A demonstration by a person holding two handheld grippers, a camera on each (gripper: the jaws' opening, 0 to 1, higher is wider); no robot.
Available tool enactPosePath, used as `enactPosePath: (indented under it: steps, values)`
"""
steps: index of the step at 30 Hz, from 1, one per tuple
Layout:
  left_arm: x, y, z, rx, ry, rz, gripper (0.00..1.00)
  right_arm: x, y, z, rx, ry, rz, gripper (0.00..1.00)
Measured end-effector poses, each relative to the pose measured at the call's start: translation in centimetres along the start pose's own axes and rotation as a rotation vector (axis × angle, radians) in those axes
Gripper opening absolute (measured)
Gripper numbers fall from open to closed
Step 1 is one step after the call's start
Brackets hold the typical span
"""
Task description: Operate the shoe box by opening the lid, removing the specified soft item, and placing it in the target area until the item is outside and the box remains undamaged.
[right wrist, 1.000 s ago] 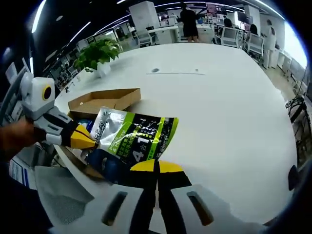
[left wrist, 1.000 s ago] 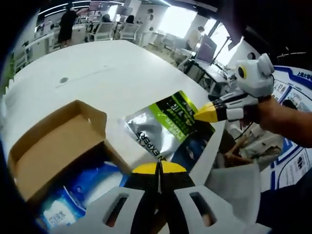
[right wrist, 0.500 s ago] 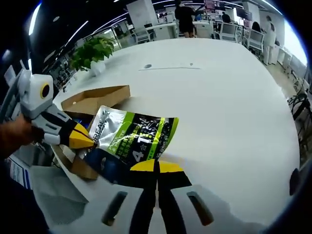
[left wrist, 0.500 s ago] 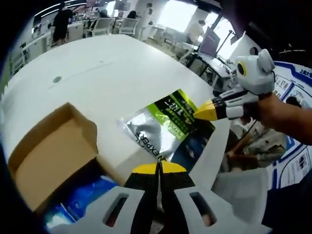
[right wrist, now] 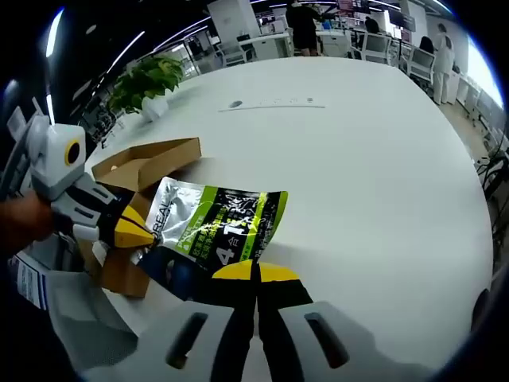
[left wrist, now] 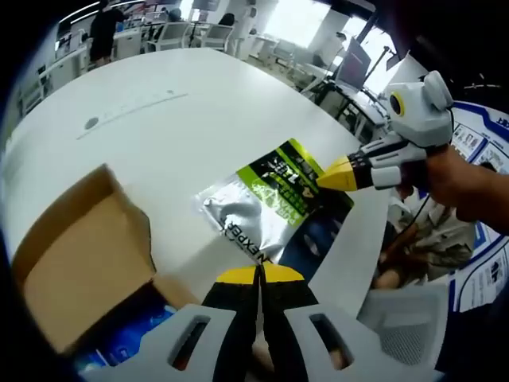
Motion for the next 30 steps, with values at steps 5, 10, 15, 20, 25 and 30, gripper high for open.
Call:
enactPosePath:
  steps: [5,10,15,20,25,30]
  values:
    - [0.8,-0.9,-0.1,0.006,-0.004,-0.006,0.0,0.0,-0.5,1.1,-0.001,-0.013,0.001,0.0]
    - [0.9,-1.7,-0.3,0.02,-0.006,-0.019,0.0,0.0,-1.3,1.7,-0.002,-0.009,-0.001,0.0]
    - [1.2,-2.3,-0.4,0.065,-0.04,-0.034,0.0,0.1,-2.1,2.3,0.01,-0.015,-0.002,0.0]
    - [1.2,-3.0,-0.8,0.086,-0.058,-0.047,0.0,0.1,-2.9,2.8,0.022,-0.022,0.002,0.0]
    - [1.4,-3.7,-1.3,0.118,-0.075,-0.057,0.0,0.1,-3.6,3.0,0.026,-0.023,0.003,0.0]
    - [1.3,-4.5,-1.7,0.16,-0.102,-0.086,0.0,0.1,-4.4,3.1,0.035,-0.02,-0.002,0.0]
Point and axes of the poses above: the point that each gripper's makers call its tool centre point, and the gripper's own axes: y roughly backward along the fingers, z roughly to its right, x roughly out of its top, the point moved 6 cm from there along y, roughly backward along the fingers, and after that the axes turned 9 degrees about -z, right-handed, at the moved point
